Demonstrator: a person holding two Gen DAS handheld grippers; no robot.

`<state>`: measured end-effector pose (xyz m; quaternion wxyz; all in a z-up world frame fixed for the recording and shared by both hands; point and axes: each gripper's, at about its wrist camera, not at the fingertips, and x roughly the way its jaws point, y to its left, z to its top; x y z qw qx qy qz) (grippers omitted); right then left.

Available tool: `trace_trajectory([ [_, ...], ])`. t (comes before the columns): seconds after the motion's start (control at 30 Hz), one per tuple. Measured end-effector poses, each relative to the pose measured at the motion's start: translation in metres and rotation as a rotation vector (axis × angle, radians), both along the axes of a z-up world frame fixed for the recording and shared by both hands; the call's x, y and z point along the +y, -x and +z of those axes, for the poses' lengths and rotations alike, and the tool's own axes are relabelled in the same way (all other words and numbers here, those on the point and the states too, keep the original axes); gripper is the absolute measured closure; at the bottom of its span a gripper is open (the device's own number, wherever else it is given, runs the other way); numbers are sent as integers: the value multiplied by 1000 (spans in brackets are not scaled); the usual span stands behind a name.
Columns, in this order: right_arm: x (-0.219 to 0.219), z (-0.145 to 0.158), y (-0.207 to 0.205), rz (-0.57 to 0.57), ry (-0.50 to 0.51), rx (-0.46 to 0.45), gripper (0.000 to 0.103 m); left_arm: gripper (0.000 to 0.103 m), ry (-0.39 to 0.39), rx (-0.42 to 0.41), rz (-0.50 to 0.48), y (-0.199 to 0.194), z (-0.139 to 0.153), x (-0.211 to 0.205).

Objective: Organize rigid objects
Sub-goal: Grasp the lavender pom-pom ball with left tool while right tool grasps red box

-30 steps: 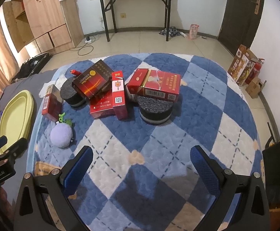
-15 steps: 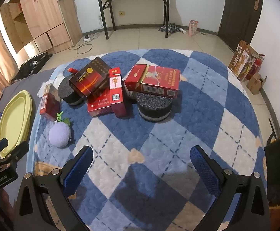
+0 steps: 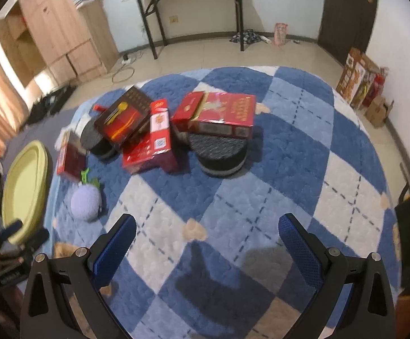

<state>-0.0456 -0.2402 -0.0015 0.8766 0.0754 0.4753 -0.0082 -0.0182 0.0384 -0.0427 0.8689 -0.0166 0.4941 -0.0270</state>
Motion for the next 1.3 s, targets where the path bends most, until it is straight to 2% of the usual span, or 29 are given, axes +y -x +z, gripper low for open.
trace_trajectory([
  [0.13, -24, 3, -25, -52, -14, -22, 0, 0, -20, -8, -15, -5, -5, -11],
  [0.2, -32, 7, -45, -33, -32, -30, 0, 0, -46, -4, -30, -7, -10, -17],
  [0.27, -36, 6, -66, -4, -58, 1, 0, 0, -76, 2, -46, -11, -17, -23],
  [0.37, -45, 10, -96, -42, -74, 41, 0, 0, -105, 9, -50, -21, -27, -28],
  [0.5, -40, 15, -122, -51, -45, 71, 0, 0, -101, 0, -33, -30, -32, -26],
  [0.57, -38, 14, -133, -48, -73, 85, 0, 0, -95, 2, -21, -33, -36, -24],
  [0.7, -38, 2, -154, -84, -68, 170, 0, 0, -59, 31, -31, -37, -45, -26],
  [0.87, -41, -1, -162, -120, -51, 159, 0, 0, -104, -6, -48, -39, -42, -37],
  [1.07, -41, -3, -171, -122, -94, 163, 0, 0, -46, 24, -33, -46, -46, -42],
  [1.3, -29, -9, -181, -103, -35, 181, 0, 0, -66, 9, -25, -44, -48, -44],
])
